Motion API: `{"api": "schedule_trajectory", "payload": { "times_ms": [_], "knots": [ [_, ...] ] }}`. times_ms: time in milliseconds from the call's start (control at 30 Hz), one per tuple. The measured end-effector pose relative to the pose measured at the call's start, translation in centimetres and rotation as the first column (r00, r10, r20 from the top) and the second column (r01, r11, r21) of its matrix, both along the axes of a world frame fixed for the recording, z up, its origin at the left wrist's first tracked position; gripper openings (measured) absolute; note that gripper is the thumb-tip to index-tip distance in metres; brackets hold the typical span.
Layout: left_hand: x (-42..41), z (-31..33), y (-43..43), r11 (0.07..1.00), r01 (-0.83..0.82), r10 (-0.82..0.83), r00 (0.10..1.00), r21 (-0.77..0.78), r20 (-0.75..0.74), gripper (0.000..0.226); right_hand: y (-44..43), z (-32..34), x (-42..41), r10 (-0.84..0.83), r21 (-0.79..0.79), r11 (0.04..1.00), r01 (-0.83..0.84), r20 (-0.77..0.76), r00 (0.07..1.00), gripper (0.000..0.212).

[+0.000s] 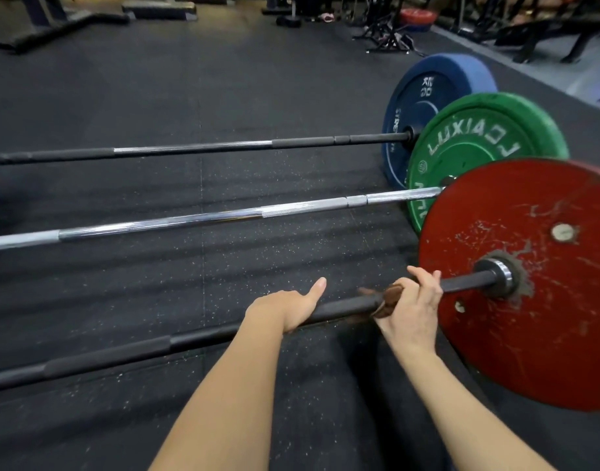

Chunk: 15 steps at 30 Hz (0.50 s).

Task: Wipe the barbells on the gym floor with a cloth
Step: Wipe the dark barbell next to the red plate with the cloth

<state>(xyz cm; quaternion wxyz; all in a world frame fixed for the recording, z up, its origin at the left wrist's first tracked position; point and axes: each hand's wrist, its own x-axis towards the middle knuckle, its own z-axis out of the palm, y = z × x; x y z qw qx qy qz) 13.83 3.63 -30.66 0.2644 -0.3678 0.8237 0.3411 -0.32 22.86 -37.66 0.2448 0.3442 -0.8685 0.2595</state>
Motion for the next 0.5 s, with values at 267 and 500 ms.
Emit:
{"api": "schedule_trajectory", "payload": {
  "times_ms": [267,500],
  "knots": [
    [0.1,0.4,0.2,1.000,0.006,-0.006,1.000,-0.011,-0.002,0.123,-5.1,-0.6,5.9,0.300,-0.116,0.942,-0.313,-0.117,0.947,0.042],
    [-0.2,0.2,0.2,1.000,0.006,-0.007,1.000,-0.024,-0.006,0.103,-2.8,-0.9,1.9,0.230,0.043,0.973,-0.227,-0.274,0.934,0.051]
  ]
}}
